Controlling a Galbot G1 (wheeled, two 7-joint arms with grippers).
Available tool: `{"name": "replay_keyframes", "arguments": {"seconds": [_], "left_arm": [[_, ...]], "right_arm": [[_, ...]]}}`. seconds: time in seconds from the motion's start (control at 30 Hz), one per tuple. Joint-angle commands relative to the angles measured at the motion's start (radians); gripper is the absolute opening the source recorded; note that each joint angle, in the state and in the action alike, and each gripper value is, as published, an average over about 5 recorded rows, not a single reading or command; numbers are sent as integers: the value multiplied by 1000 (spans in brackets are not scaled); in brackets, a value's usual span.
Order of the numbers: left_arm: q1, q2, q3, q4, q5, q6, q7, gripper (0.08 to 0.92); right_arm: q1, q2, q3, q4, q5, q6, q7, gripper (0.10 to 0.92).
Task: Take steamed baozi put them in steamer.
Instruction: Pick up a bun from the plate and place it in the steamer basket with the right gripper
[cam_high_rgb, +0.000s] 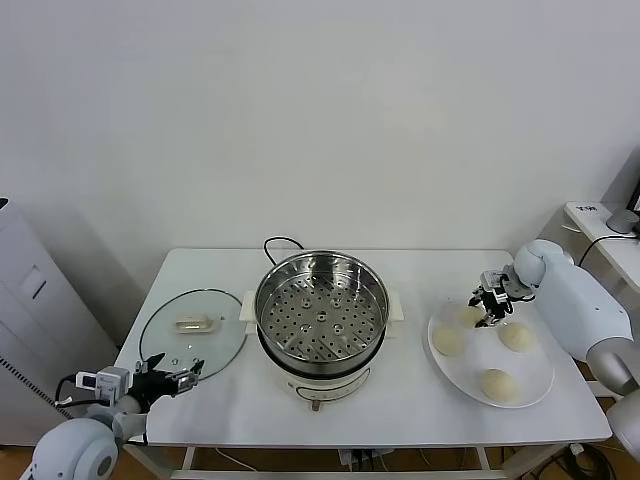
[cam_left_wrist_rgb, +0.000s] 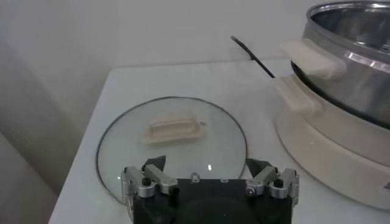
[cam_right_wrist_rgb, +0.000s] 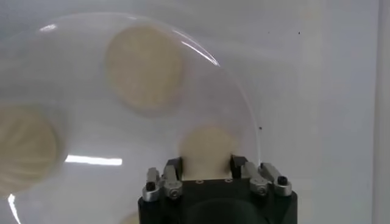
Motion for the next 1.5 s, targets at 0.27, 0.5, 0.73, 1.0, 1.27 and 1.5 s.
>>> {"name": "replay_keyframes", "arguments": {"seconds": [0.27, 0.5, 0.73, 1.0, 1.27, 1.5], "left_arm": [[8, 5, -5, -6, 2, 0, -2, 823], [10, 4, -2, -6, 12, 1, -3, 823], [6, 4, 0, -7, 20, 7, -4, 823], [4, 3, 2, -5, 21, 5, -4, 823], [8, 3, 5, -5, 21, 3, -4, 823], [9, 3, 9, -1, 21, 1, -4, 823]], "right_arm": [[306, -210, -397, 417, 370, 33, -49, 475], [533, -91, -519, 392, 472, 263, -105, 478], [612, 117, -510, 278, 467, 527, -183, 484], [618, 312, -462, 218, 359, 592, -194, 484], [562, 354, -463, 339, 271, 592, -148, 484], [477, 351, -447, 424, 145, 592, -131, 484]]}}
